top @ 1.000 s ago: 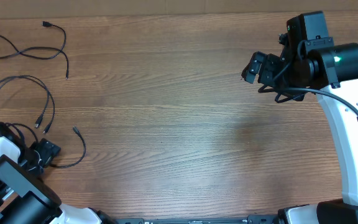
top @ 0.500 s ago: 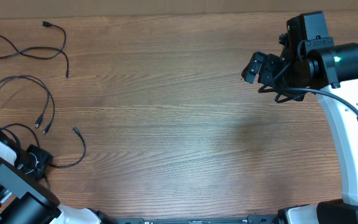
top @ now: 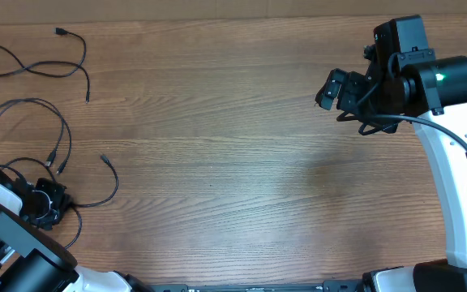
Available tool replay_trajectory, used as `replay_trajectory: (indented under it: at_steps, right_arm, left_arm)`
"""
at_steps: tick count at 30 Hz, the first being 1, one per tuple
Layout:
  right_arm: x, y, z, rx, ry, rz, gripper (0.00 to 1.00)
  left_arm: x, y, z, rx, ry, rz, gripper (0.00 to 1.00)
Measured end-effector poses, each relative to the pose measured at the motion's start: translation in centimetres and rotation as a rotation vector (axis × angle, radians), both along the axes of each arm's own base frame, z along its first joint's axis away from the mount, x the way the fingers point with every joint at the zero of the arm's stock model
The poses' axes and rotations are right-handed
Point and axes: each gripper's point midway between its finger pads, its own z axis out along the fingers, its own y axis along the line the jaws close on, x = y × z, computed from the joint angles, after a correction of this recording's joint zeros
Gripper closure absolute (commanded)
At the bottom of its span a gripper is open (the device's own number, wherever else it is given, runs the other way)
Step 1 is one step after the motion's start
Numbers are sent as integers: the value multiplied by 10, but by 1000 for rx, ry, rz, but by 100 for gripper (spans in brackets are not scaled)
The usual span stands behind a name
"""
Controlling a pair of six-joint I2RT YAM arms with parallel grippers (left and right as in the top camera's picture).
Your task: Untangle cables
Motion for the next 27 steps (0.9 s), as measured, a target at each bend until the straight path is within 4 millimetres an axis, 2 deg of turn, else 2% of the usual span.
replay_trajectory:
  at_steps: [3,5,9,14,20,22,24,27]
  right_arm:
    - [0,0,0,0,0,0,0]
    - [0,0,0,0,0,0,0]
    - [-1,0,0,-1,4,0,0]
    - [-3,0,-1,-2,12,0,0]
    - [-2,2,0,13,9,5,0]
    - [-2,5,1,27,7,11,0]
    - [-2,7,1,41,10,17,0]
    - [-6,12,1,70,27,29,0]
  left_arm:
    - [4,-1,2,-8,-19,7,52]
    - [5,-1,3,-9,-25,3,36]
    - [6,-1,8,-26,-27,13,17]
    - [-4,-6,21,-92,39,30,11]
    - [8,8,62,-64,15,-2,10]
    - [13,6,78,-41,-22,-38,6]
    - [20,-4,99,-22,-87,-89,0]
    - [35,-27,139,16,-226,-188,0]
